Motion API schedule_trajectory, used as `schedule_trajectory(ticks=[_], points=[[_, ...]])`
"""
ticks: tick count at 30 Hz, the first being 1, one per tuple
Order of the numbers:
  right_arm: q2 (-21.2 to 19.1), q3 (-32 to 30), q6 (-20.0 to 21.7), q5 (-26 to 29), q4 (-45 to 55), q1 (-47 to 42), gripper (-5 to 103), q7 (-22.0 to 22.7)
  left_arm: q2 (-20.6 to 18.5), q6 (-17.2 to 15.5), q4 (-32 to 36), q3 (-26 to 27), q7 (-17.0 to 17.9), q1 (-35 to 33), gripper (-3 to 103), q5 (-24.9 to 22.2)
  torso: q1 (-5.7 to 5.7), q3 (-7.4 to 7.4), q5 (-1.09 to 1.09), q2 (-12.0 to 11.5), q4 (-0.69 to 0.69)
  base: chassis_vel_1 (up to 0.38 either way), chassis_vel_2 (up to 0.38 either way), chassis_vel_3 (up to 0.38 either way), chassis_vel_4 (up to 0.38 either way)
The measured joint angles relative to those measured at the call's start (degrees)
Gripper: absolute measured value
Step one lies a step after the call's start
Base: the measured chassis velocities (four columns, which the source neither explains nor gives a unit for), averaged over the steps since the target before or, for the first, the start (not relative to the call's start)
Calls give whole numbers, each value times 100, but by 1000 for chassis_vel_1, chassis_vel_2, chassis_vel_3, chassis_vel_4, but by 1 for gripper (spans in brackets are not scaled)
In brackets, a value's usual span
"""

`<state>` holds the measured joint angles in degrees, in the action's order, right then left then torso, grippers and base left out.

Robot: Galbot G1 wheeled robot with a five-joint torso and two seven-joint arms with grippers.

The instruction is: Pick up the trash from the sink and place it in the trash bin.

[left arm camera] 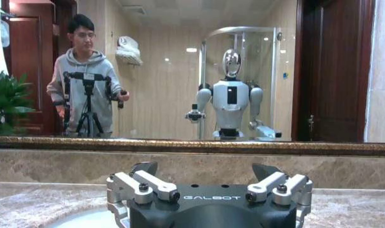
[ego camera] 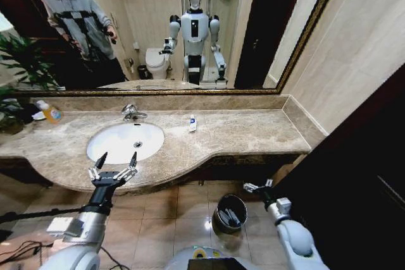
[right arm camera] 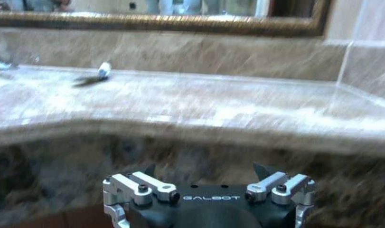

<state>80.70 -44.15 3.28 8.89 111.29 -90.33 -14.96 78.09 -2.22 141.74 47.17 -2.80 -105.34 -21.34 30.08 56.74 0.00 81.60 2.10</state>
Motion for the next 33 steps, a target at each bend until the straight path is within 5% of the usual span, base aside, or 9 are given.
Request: schedule_trajectory(ticks=[13,33], points=[[-247,609,817,1139,722,645,96,740,0,0,0,0,0,0,100,0,0,1,0,0,1,0,0,0,0],[-304,2282,910,878,-942,2905,91,894,0,0,0,0,0,0,100,0,1,1,-1,0,1,0,0,0,0]])
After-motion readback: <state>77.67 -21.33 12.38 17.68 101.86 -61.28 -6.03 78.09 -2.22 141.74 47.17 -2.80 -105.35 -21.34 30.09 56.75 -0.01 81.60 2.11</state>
